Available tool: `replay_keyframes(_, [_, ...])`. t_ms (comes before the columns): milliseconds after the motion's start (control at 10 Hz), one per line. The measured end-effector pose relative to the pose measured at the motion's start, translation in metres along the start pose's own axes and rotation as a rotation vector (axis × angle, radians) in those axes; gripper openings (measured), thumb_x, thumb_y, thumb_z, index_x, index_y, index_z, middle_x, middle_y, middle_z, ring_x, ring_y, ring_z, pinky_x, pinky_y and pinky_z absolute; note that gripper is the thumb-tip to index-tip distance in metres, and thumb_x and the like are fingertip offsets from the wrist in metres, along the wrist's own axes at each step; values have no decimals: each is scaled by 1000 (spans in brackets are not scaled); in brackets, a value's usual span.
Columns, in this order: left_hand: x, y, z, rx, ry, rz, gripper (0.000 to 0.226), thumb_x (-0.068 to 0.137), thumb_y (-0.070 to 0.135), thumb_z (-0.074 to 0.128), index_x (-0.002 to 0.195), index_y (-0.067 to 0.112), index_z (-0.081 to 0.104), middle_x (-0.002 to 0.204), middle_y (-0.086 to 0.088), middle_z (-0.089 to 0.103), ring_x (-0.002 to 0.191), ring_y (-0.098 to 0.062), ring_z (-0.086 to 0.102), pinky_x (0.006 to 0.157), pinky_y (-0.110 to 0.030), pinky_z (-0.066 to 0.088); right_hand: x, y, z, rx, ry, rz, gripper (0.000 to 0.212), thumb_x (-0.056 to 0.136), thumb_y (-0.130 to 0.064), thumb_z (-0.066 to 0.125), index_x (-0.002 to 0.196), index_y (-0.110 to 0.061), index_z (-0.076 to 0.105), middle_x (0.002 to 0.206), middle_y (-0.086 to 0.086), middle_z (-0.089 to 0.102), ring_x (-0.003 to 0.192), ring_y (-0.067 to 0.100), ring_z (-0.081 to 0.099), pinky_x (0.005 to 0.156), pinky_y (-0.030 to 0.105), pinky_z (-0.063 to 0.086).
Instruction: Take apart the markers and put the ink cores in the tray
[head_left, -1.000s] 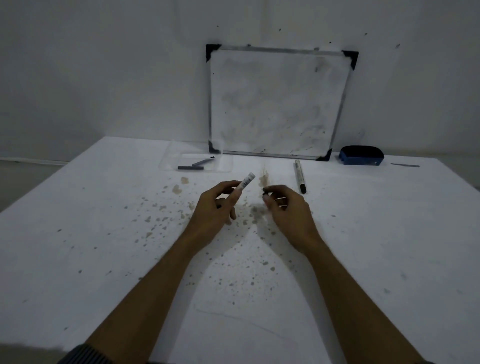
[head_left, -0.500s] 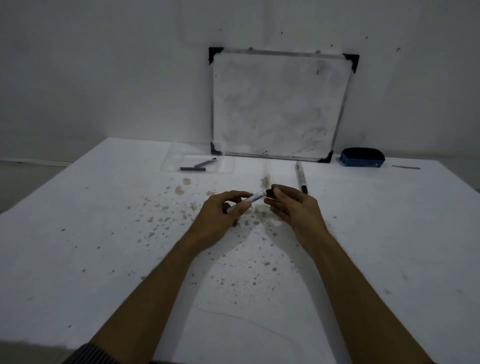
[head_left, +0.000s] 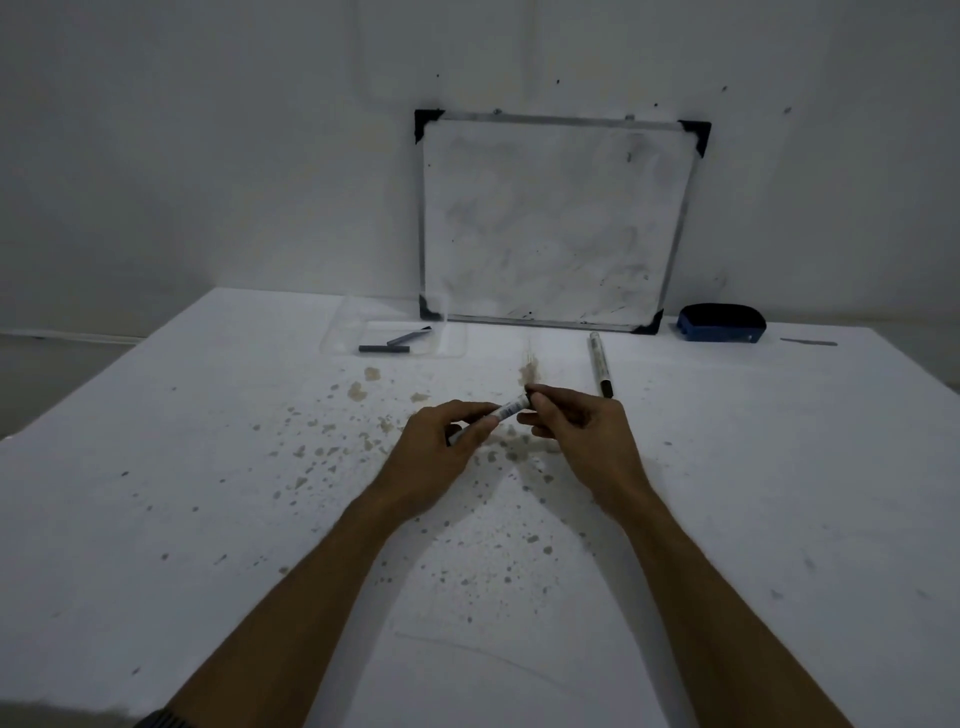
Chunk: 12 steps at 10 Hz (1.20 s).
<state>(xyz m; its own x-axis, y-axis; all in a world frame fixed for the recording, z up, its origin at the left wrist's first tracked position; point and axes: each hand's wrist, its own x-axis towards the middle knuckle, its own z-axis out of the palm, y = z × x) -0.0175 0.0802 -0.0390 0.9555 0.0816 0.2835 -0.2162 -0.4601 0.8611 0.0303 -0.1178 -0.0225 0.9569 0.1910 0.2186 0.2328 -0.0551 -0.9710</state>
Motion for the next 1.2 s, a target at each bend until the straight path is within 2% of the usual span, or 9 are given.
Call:
replay_keyframes(300, [22,31,22,168,-144,-60,30,101,42,62,120,24,77,94,12,79,74,7,70,68,-7,49,20,-3,-30,-175,115,62,38,95,-31,68,132,-20,66,103,-3,79,90,6,76,92,32,59])
replay_keyframes(400, [63,45,37,147,-98,-174,27,96,40,69,111,21,81,101,3,80,91,-10,73,82,-22,55,33,3,-63,-431,319,74,39,99,-29,60,136,-17,60,109,0,73,95,12,68,85,23,55])
replay_keyframes(500, [114,47,58,-20,-31,-358,23,87,28,79,103,11,83,97,-4,79,98,-24,75,94,-37,60,40,25,-95,-787,354,88,43,98,-32,57,137,-13,55,127,12,62,118,29,56,98,38,44])
replay_keyframes(600, [158,39,86,39,25,-442,27,81,26,82,81,-1,80,78,-11,76,90,-31,78,89,-40,63,38,45,-109,-1031,269,118,61,96,-43,56,144,-8,47,145,16,50,135,34,42,111,46,29])
replay_keyframes(700, [186,26,111,206,86,-489,37,77,37,83,84,1,76,83,-10,77,90,-29,75,75,-32,59,39,52,-108,-1144,186,95,65,100,-49,42,150,-8,39,157,14,39,147,32,29,120,46,19])
replay_keyframes(800, [198,19,125,297,144,-497,47,74,49,82,92,6,77,91,-11,78,91,-29,73,69,-30,52,43,53,-108,-1172,141,105,67,101,-51,34,154,-9,34,162,12,30,151,31,22,121,46,13])
replay_keyframes(1000, [191,22,130,275,161,-410,53,80,56,79,76,3,78,68,-7,73,77,-26,73,71,-31,55,43,50,-107,-1153,139,114,68,100,-50,37,153,-8,35,162,13,32,151,31,24,121,47,15])
replay_keyframes(1100, [170,28,120,188,109,-363,48,91,46,73,72,2,79,67,-9,76,73,-23,75,76,-30,56,42,49,-107,-1125,131,121,68,100,-51,38,154,-9,34,163,11,30,152,29,22,122,45,13])
replay_keyframes(1200, [148,33,103,109,65,-373,30,94,37,73,94,7,78,84,-11,80,79,-22,78,88,-35,61,42,41,-112,-988,130,193,65,99,-49,46,152,-12,38,162,8,32,151,26,25,122,42,13])
